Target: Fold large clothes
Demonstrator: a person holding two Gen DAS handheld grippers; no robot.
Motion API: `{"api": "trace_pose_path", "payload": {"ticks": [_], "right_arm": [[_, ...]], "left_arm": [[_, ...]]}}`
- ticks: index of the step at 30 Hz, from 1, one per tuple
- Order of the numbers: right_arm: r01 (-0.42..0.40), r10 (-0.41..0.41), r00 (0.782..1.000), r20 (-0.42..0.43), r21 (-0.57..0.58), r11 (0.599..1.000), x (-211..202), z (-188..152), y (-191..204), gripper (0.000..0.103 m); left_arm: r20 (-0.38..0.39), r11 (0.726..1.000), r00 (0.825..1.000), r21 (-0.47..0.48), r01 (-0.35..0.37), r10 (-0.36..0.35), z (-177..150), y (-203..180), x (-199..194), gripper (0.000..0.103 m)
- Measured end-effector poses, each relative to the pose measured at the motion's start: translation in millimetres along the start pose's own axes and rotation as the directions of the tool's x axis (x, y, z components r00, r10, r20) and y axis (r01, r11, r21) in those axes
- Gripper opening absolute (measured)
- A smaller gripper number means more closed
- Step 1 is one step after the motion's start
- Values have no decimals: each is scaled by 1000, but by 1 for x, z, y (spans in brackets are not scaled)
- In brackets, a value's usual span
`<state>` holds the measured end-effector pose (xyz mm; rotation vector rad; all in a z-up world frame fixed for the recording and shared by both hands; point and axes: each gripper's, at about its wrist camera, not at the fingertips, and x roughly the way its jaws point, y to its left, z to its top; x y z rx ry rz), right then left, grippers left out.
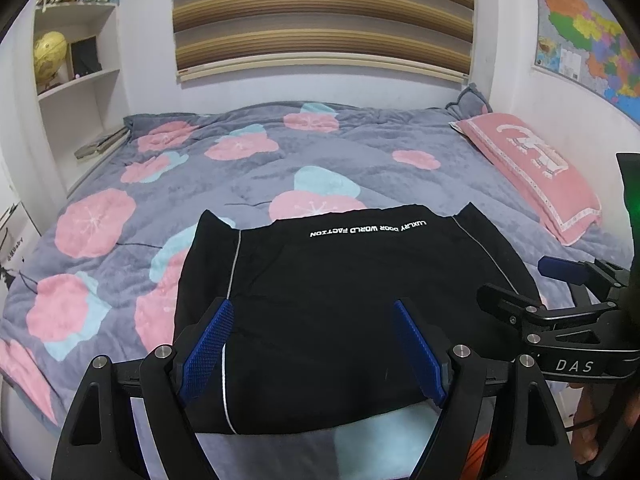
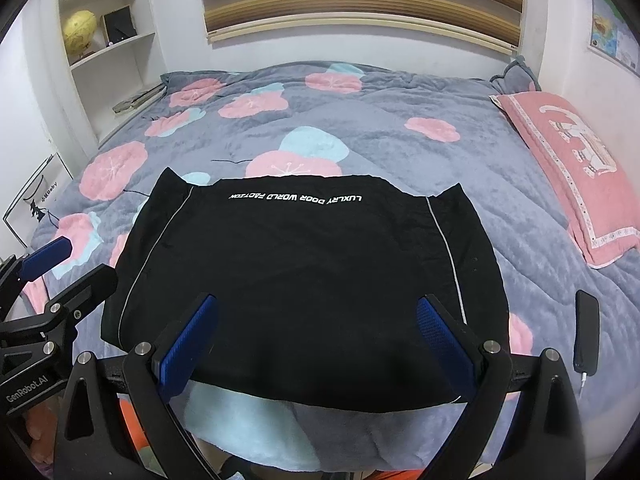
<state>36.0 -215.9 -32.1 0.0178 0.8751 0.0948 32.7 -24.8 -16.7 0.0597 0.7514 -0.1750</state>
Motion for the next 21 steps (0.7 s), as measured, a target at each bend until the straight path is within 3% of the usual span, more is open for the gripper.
{"api": "trace_pose_path", "payload": {"ticks": [12, 21], "right_arm": [[-1, 1, 1000, -8, -2, 1000, 2, -1, 3, 100], [-5, 5, 1000, -20, -5, 1000, 6, -4, 1, 100]], "left_arm": [[-5, 1000, 1000, -2, 0, 0, -3, 2, 1, 83], [37, 999, 998, 12, -48, 48, -6, 3, -4, 83]]}}
